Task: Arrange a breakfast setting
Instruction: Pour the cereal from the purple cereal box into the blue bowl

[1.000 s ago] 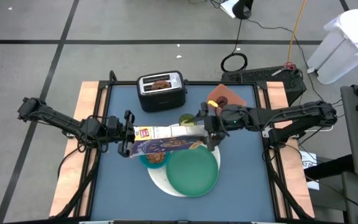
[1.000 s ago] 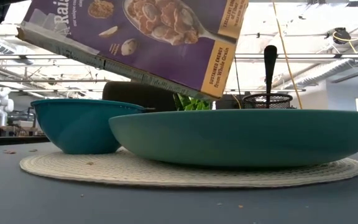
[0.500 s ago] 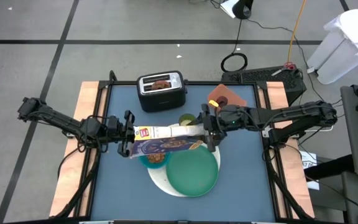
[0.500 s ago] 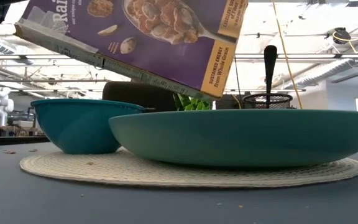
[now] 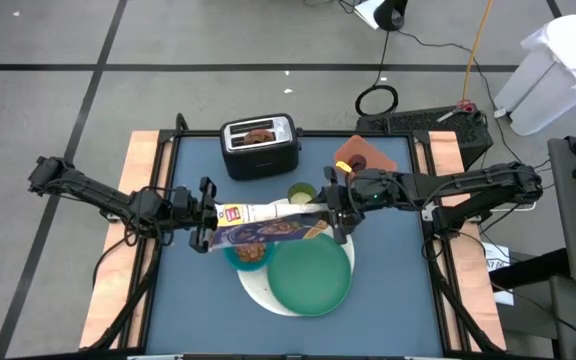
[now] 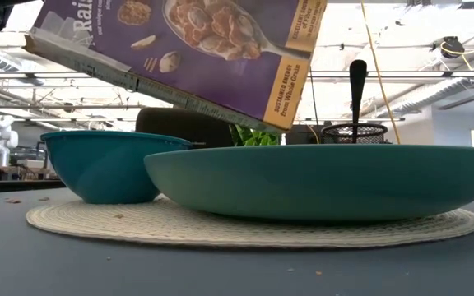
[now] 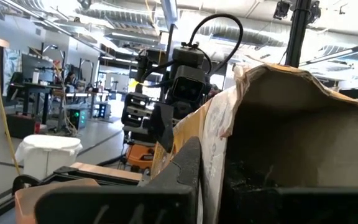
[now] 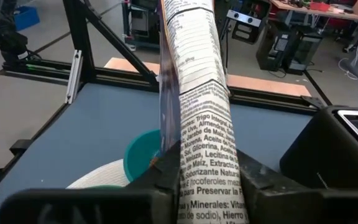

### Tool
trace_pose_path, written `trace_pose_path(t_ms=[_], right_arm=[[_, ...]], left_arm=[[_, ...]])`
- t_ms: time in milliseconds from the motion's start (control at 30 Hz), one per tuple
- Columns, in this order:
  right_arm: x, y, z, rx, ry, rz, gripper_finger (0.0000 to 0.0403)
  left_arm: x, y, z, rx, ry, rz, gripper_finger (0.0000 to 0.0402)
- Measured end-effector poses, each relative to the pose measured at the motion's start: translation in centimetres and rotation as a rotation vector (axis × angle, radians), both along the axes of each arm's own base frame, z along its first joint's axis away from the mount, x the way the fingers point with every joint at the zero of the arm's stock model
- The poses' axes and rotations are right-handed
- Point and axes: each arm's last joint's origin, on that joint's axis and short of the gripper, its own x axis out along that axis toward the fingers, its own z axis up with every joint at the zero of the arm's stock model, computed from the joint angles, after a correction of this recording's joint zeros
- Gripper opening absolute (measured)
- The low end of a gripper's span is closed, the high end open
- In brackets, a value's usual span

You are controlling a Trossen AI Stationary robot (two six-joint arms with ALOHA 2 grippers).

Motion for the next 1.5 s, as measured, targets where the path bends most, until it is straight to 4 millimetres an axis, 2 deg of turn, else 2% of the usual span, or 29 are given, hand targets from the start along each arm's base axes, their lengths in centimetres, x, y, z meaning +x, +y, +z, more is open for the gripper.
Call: trace_pose_path(t_ms=[267,533,633,900,1067,1500], right_arm=[[-0.1,0.0,0.1,-0.001,-0.005,0.0,0.0055],[-0.7,0.0,0.7,0.003,-0.024,0.0,0.0054],[-0.9,-0.1,0.9,0.004,-0.031,-0.001,0.0053],[-1.8,-0.1,1.8,0.007,-0.063,-0.002,0.0032],[-2.8,-0.2,2.9,0.009,-0.105,-0.001,0.0018],[-6.9,-0.5,5.8,0.043,-0.274,-0.005,0.0001]], left_arm=[[-0.1,0.0,0.2,0.025,-0.019,0.012,0.0029],[-0.1,0.1,0.3,0.02,-0.028,0.017,0.011],[-0.3,0.1,0.6,0.065,-0.051,0.039,0.0128],[-1.5,0.5,2.4,0.111,-0.234,0.11,0.0132],[-2.4,0.8,3.2,0.156,-0.286,0.152,0.0132],[-4.8,1.6,4.7,0.202,-0.382,0.216,0.0132]])
